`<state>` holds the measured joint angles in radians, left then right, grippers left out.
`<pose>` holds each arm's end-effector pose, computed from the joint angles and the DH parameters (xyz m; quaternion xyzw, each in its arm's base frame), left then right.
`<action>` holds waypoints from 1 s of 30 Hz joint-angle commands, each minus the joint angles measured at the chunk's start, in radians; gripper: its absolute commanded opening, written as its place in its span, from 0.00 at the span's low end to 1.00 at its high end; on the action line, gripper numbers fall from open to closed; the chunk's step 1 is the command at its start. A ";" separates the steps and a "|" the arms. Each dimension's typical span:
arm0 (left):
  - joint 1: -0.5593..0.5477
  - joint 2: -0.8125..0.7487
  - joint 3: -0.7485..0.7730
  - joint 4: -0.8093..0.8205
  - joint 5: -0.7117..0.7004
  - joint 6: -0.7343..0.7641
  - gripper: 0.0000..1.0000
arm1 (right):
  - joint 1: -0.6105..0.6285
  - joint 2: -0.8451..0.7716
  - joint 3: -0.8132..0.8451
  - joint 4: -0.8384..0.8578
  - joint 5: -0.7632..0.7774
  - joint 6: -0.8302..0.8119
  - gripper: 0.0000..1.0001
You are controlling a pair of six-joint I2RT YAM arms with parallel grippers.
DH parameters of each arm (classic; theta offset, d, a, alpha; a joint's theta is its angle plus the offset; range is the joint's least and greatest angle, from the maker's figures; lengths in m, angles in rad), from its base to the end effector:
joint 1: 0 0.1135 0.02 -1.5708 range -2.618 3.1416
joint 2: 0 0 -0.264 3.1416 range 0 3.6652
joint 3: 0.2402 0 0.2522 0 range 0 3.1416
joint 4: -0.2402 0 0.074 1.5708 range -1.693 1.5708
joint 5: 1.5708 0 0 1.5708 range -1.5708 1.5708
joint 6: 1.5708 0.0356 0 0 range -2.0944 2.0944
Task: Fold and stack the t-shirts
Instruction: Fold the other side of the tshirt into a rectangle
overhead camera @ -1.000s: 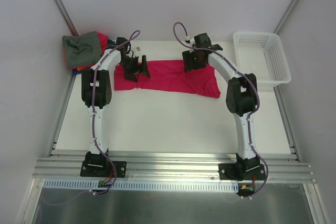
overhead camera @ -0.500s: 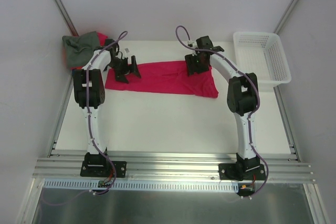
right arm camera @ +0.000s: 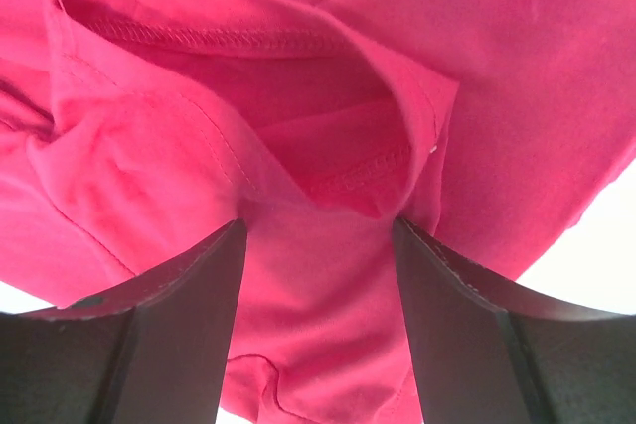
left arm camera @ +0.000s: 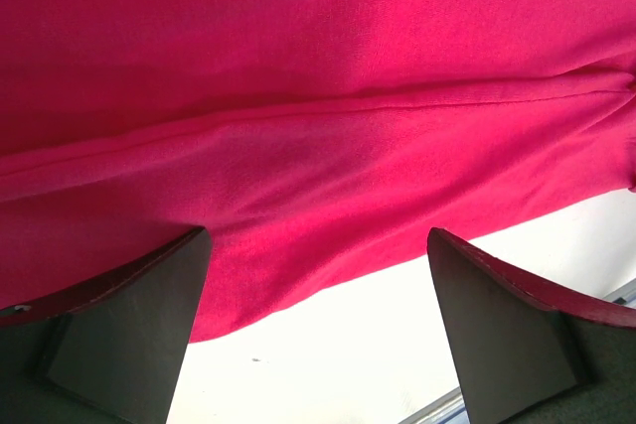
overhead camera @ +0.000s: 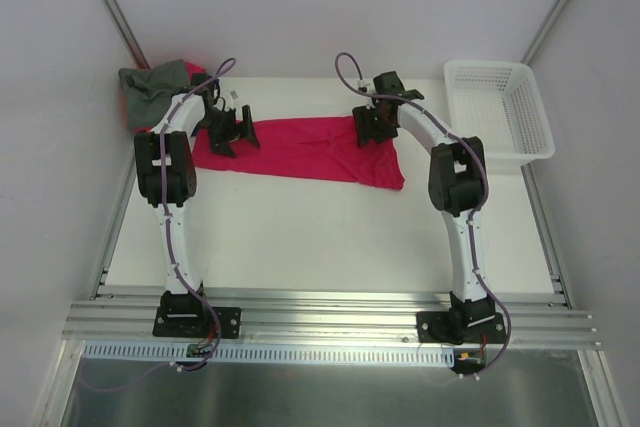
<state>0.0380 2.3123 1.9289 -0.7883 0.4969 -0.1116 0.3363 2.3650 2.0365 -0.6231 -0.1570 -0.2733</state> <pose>0.4891 0.0016 0.1752 -0.0224 0.9510 -0.2479 0.1831 0.4918 0.1778 0.1874 -0.3077 0.8986 0.0842 0.3012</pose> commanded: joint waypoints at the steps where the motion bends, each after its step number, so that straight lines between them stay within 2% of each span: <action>1: -0.009 -0.034 0.010 -0.035 -0.006 0.023 0.93 | 0.003 -0.016 0.060 0.022 -0.003 0.020 0.64; 12: -0.009 -0.042 -0.005 -0.032 -0.018 0.027 0.93 | 0.003 0.011 0.126 0.057 -0.019 0.071 0.64; 22: -0.009 -0.054 -0.018 -0.034 -0.017 0.024 0.93 | 0.003 0.053 0.268 0.100 -0.012 0.060 0.66; 30: -0.009 -0.070 -0.008 -0.034 -0.006 0.013 0.93 | 0.007 -0.190 0.025 0.036 -0.072 0.100 0.66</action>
<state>0.0380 2.3081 1.9259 -0.7910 0.4957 -0.1116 0.3378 2.3436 2.1033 -0.5671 -0.1886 -0.1967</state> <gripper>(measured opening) 0.931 0.658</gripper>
